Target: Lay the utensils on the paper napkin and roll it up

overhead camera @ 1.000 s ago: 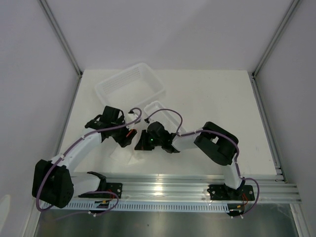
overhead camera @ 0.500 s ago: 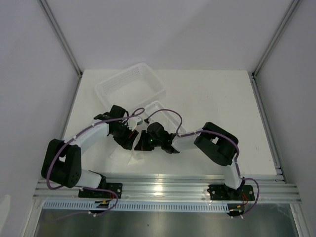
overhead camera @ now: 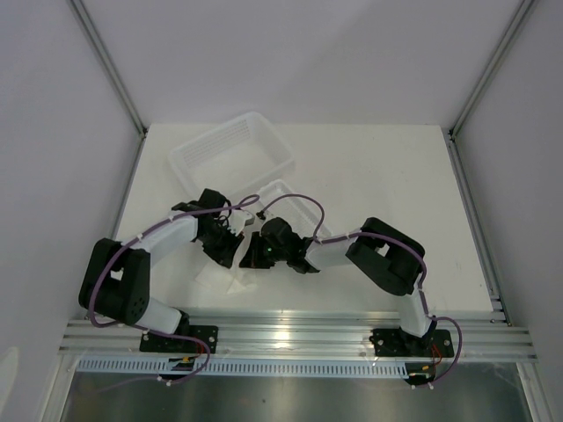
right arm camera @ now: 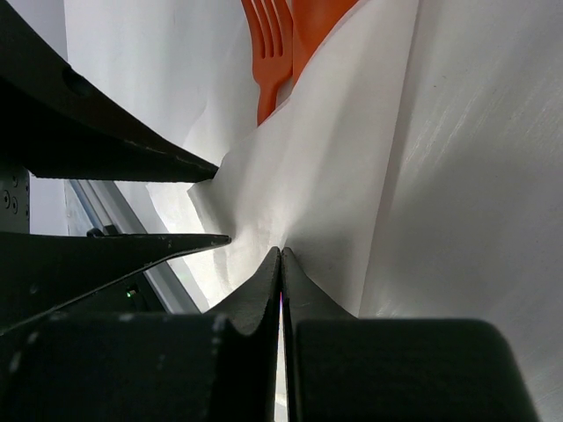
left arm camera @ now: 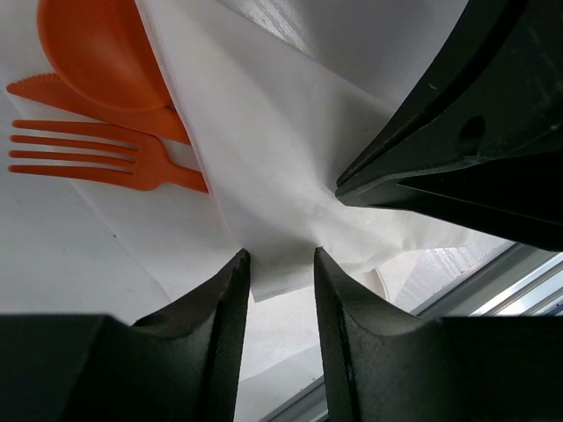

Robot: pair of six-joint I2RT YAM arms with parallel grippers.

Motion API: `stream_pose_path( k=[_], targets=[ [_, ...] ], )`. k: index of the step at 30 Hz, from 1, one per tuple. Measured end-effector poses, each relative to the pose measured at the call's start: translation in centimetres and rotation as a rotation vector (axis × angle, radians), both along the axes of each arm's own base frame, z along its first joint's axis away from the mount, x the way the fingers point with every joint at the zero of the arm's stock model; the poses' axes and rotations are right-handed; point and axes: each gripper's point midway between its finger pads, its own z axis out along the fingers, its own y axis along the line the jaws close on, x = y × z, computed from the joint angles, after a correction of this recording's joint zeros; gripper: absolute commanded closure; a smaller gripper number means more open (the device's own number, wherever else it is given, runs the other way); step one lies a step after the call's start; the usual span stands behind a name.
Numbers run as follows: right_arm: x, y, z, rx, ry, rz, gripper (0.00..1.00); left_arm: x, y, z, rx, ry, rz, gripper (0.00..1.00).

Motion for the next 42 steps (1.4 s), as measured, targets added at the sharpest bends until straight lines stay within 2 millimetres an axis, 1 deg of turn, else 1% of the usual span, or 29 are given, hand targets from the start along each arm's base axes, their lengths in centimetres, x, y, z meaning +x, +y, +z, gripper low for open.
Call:
stream_pose_path(
  k=[2,5,7,8,9,10,16,20,24,26,28,33,35,42],
  targets=[
    [0.0,0.0,0.0,-0.001,0.0,-0.001,1.0,0.0,0.1,0.0,0.003,0.0,0.001,0.63],
    [0.0,0.0,0.0,-0.002,0.0,-0.001,1.0,0.1,0.2,0.0,0.009,-0.002,0.002,0.7],
    [0.1,0.0,0.0,-0.002,0.0,-0.002,1.0,0.1,0.3,0.0,0.013,-0.004,0.004,0.82],
    [0.1,0.0,0.1,-0.003,-0.001,-0.003,1.0,0.1,0.3,-0.1,0.016,-0.005,0.004,0.86],
    [0.1,0.0,0.1,-0.004,-0.001,-0.004,1.0,0.1,0.4,-0.1,0.018,-0.005,0.005,0.94],
    [0.1,-0.1,0.1,-0.005,-0.002,-0.006,1.0,0.1,0.4,-0.2,0.02,-0.003,0.004,0.99],
    [0.0,-0.3,0.4,-0.013,-0.005,-0.007,1.0,0.0,0.6,-0.7,0.034,0.012,0.0,0.99],
    [-0.1,-0.3,1.2,-0.011,-0.02,0.005,1.0,0.2,1.0,-1.0,0.058,0.01,0.004,0.99],
    [-1.0,-0.1,2.5,-0.002,-0.045,0.038,1.0,0.3,1.3,-1.3,0.074,0.006,0.005,0.99],
    [-1.8,0.0,3.0,0.013,-0.048,0.06,1.0,0.4,1.3,-1.3,0.077,0.005,0.001,0.99],
    [-3.0,-0.2,2.8,0.021,-0.038,0.081,1.0,0.4,1.3,-1.5,0.078,0.007,0.0,0.99],
    [-5.5,-1.4,0.5,-0.021,0.013,0.116,1.0,0.4,1.3,-1.7,0.08,0.013,-0.001,0.99],
    [-5.9,-1.4,0.2,-0.021,0.024,0.117,1.0,0.5,1.3,-1.7,0.08,0.013,-0.001,0.99],
    [-6.0,-1.7,-0.2,-0.03,0.032,0.103,1.0,0.5,1.3,-1.7,0.081,0.011,-0.001,0.99]
  ],
)
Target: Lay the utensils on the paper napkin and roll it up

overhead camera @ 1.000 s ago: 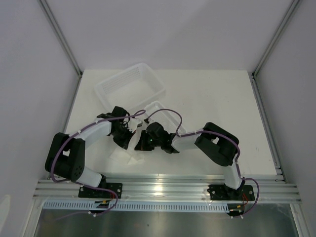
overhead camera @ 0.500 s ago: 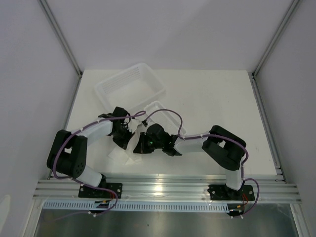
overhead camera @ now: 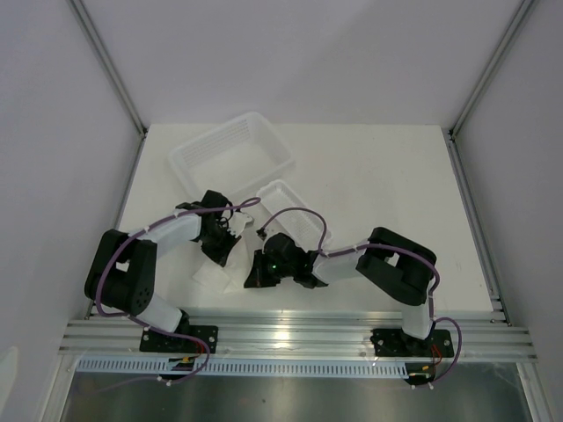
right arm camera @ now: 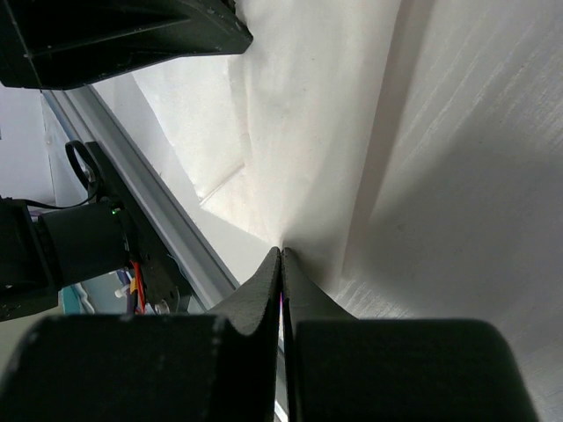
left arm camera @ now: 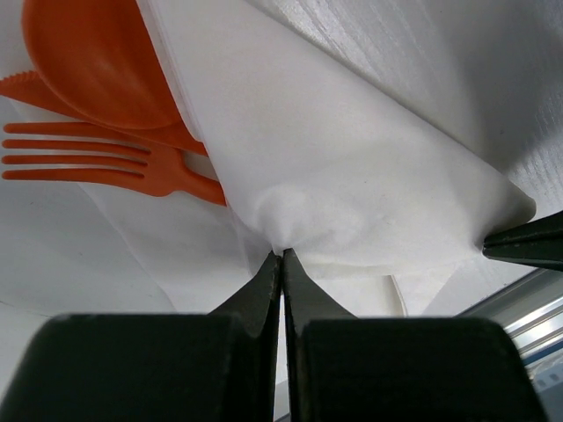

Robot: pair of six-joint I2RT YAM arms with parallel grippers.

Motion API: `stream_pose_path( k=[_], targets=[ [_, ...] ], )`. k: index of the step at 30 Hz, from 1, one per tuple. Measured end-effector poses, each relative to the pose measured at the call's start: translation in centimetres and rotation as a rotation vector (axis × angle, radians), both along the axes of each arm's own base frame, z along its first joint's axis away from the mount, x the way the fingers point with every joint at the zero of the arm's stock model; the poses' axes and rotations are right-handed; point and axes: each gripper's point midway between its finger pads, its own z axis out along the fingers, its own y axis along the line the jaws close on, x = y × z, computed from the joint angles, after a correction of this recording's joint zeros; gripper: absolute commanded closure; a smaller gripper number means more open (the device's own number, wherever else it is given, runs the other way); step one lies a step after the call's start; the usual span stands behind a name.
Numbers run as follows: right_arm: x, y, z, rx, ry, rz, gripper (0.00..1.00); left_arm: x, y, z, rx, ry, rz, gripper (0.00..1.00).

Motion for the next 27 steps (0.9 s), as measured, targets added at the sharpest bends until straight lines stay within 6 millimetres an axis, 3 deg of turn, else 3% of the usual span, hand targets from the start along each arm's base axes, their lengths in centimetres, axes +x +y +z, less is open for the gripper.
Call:
stream_pose_path(
  k=[6,10,15,19,27],
  targets=[
    [-0.1,-0.1,0.0,0.0,0.001,-0.001,1.0,0.0,0.1,0.0,0.005,-0.002,0.001,0.96],
    [0.5,0.0,1.1,0.024,-0.02,-0.005,1.0,0.1,0.1,0.0,0.007,-0.004,0.001,0.93],
    [2.7,0.5,2.7,0.083,-0.057,-0.043,1.0,0.1,0.1,0.0,0.008,-0.006,0.002,0.88],
    [4.6,2.1,3.4,0.127,-0.086,-0.067,1.0,0.1,0.1,0.0,0.008,-0.006,0.002,0.85],
    [5.7,2.8,1.0,0.085,-0.079,-0.119,1.0,0.2,0.2,0.0,0.012,-0.008,0.003,0.78]
  ],
)
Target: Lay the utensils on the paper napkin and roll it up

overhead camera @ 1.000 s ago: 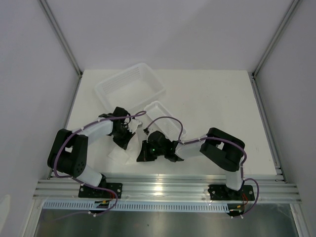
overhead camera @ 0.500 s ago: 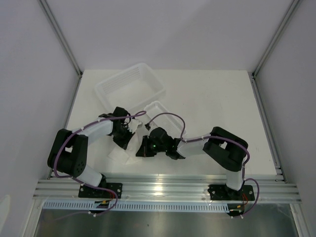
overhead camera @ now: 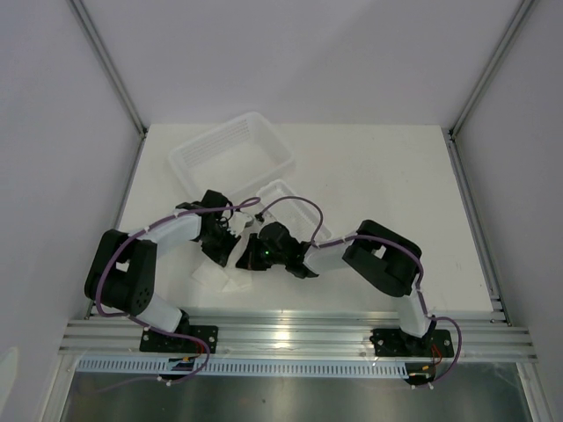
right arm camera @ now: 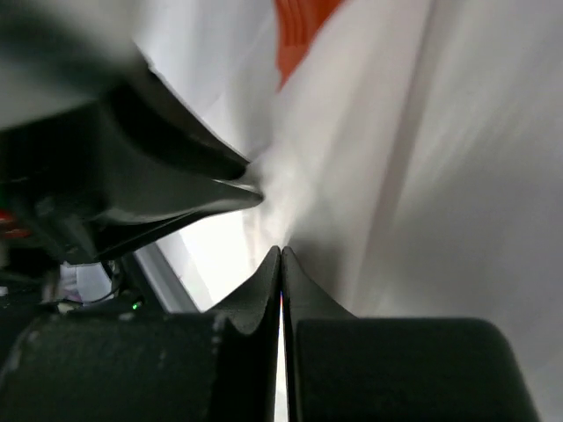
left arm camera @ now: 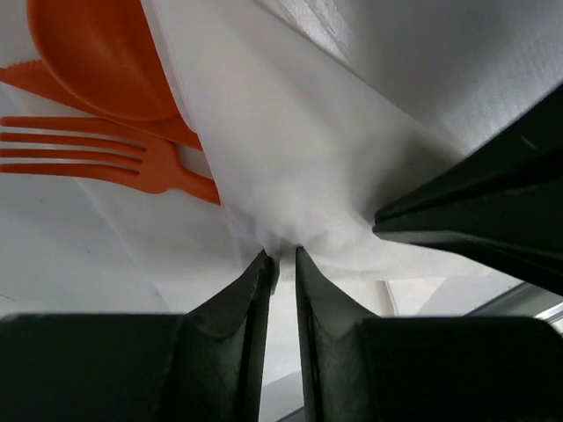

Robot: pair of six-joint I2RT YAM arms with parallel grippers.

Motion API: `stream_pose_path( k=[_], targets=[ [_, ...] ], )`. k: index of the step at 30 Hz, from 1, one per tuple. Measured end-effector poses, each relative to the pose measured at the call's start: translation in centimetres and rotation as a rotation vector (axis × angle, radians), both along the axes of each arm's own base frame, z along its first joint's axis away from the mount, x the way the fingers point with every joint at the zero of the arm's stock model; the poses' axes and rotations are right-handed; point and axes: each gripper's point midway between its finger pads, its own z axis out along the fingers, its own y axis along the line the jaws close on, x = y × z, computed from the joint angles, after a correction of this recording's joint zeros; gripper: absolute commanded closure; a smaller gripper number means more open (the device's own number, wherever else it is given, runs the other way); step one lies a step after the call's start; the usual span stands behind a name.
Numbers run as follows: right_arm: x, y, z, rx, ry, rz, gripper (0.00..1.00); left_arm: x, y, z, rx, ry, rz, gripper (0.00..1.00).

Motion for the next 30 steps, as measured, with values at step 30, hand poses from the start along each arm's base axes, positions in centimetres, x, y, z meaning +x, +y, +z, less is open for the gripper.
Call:
stream_pose_path(
  k=[30],
  targets=[
    [0.2,0.7,-0.7,-0.023,0.054,-0.078,1.0,-2.5,7.6,-0.1,0.134,0.045,0.206,0.47]
  ],
)
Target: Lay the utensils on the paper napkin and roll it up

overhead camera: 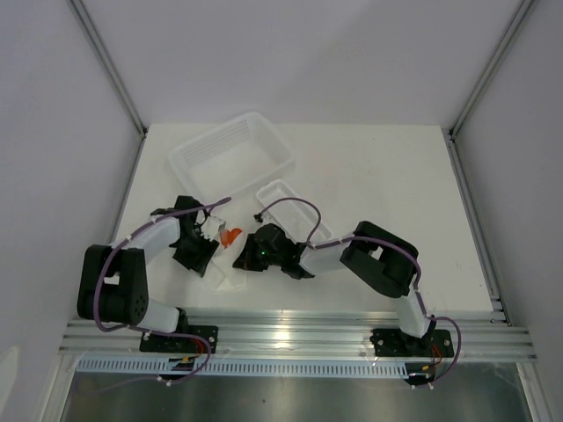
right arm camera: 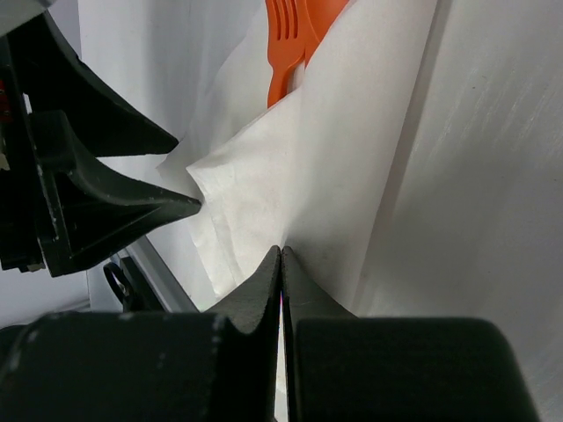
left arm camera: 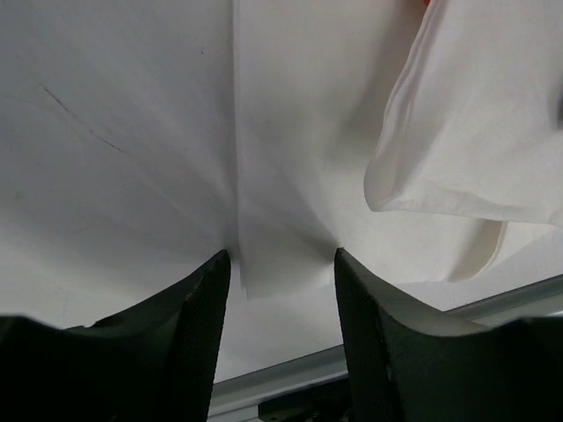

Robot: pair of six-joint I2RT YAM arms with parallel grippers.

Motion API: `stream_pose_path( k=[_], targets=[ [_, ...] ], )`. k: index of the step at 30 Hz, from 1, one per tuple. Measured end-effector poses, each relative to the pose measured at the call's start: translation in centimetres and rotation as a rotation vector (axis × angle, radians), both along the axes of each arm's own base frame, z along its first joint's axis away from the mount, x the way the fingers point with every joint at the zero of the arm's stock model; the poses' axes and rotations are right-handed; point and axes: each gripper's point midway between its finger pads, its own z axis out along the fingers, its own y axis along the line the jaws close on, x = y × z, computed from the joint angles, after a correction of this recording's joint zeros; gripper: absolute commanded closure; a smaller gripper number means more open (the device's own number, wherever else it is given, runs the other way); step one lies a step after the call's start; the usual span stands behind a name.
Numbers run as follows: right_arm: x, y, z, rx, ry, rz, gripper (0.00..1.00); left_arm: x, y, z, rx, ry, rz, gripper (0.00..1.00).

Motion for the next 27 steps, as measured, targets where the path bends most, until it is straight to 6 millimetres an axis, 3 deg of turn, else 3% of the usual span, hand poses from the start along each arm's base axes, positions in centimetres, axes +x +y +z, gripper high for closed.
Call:
stream_pose_path(
  k=[11,12,20,27],
  targets=[
    [-0.1,0.1,0.0,-0.002,-0.005,-0.003,1.0,-0.1,-0.7,0.0,-0.042,0.036,-0.006,0.82],
    [-0.1,0.1,0.0,-0.002,-0.005,-0.003,1.0,-0.1,-0.8,0.0,-0.047,0.039,-0.006,0.9],
    [0.0,0.1,0.0,-0.003,-0.007,-0.006,1.0,-0.3,-1.5,1.4,-0.09,0.032,-0.009,0.99],
    [0.0,0.1,0.0,-0.004,-0.008,-0.008,1.0,1.1,-3.8,5.5,-0.214,-0.066,-0.039,0.99]
  ],
)
